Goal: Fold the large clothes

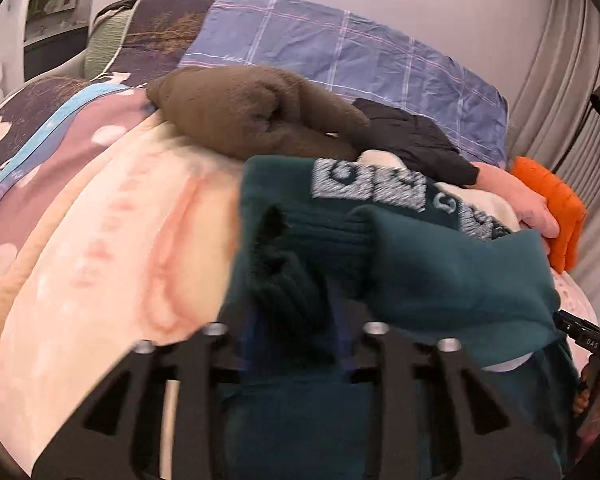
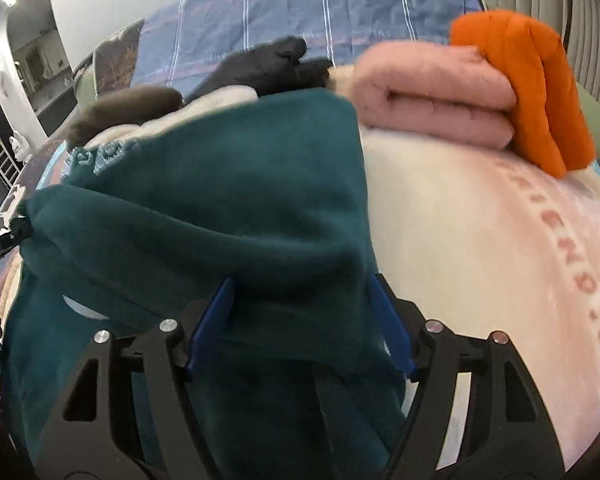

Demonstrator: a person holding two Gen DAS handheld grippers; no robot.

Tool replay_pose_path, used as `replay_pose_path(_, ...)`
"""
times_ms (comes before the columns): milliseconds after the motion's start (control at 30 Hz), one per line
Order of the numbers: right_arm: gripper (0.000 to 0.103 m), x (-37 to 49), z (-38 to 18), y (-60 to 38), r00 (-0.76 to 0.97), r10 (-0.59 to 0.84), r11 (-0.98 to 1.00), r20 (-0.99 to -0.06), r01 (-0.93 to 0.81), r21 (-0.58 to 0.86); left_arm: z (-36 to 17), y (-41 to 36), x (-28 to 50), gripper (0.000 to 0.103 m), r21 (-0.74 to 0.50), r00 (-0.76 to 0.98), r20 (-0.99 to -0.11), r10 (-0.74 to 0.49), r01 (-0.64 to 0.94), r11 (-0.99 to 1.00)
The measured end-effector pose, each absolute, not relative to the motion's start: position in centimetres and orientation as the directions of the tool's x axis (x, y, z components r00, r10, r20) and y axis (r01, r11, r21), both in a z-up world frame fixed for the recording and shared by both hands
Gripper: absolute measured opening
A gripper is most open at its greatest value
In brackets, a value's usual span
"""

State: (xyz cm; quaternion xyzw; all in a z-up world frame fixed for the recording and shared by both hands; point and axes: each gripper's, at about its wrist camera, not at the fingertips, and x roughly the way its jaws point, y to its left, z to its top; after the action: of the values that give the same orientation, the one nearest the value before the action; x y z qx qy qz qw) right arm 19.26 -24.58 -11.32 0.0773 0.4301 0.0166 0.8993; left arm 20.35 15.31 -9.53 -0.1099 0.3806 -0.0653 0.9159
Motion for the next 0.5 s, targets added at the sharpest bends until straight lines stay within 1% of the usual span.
replay_pose_path(67,0.071,19.1,-10.1,-25.2,0.645,0.106,0.984,-0.756,0.041,0.172,-8.6,16.0,19.6,0.043,-0.245,0.731,-0.656,-0.187,0.028,0.969)
replay_pose_path(167,0.07,18.8,-7.3,-25.3,0.704,0.127,0.98,-0.699,0.018,0.197,-5.9,16.2,19.0,0.043,-0.233,0.785,-0.595,-0.171,0.036,0.972)
replay_pose_path(233,0.064,19.3,-5.7,-24.7,0.73,0.175,0.974,-0.661,-0.028,0.226,-3.7,15.4,18.9,0.043,-0.241,0.822,-0.533,-0.199,0.078,0.967)
replay_pose_path(267,0.058,19.6,-5.3,-24.2,0.732,0.189,0.972,-0.654,-0.044,0.231,-2.7,14.6,19.2,0.043,-0.25,0.83,-0.51,-0.227,0.11,0.962)
replay_pose_path(300,0.05,20.3,-5.0,-23.4,0.734,0.206,0.97,-0.648,-0.064,0.236,-2.4,13.8,19.4,0.043,-0.255,0.828,-0.5,-0.253,0.138,0.957)
replay_pose_path(333,0.048,20.9,-4.9,-22.7,0.734,0.218,0.968,-0.643,-0.079,0.238,-2.2,12.3,19.9,0.043,-0.257,0.818,-0.498,-0.287,0.177,0.95)
replay_pose_path(367,0.047,21.8,-5.0,-21.5,0.726,0.245,0.964,-0.643,-0.11,0.243,-2.1,11.4,20.0,0.043,-0.251,0.808,-0.505,-0.304,0.2,0.947)
replay_pose_path(400,0.047,22.8,-5.7,-20.4,0.702,0.263,0.961,-0.662,-0.129,0.245,-2.9,9.6,20.7,0.043,-0.232,0.785,-0.528,-0.322,0.232,0.945)
replay_pose_path(433,0.046,24.0,-7.2,-19.5,0.665,0.249,0.966,-0.704,-0.118,0.23,-3.9,8.3,21.4,0.045,-0.21,0.76,-0.563,-0.324,0.247,0.946)
replay_pose_path(467,0.047,24.8,-8.4,-19.0,0.636,0.22,0.974,-0.739,-0.098,0.206,-6.2,6.4,22.4,0.047,-0.159,0.719,-0.629,-0.295,0.252,0.955)
replay_pose_path(500,0.049,25.9,-10.6,-18.0,0.615,0.173,0.985,-0.769,-0.086,0.153,-8.5,5.1,23.1,0.052,-0.085,0.695,-0.677,-0.241,0.251,0.964)
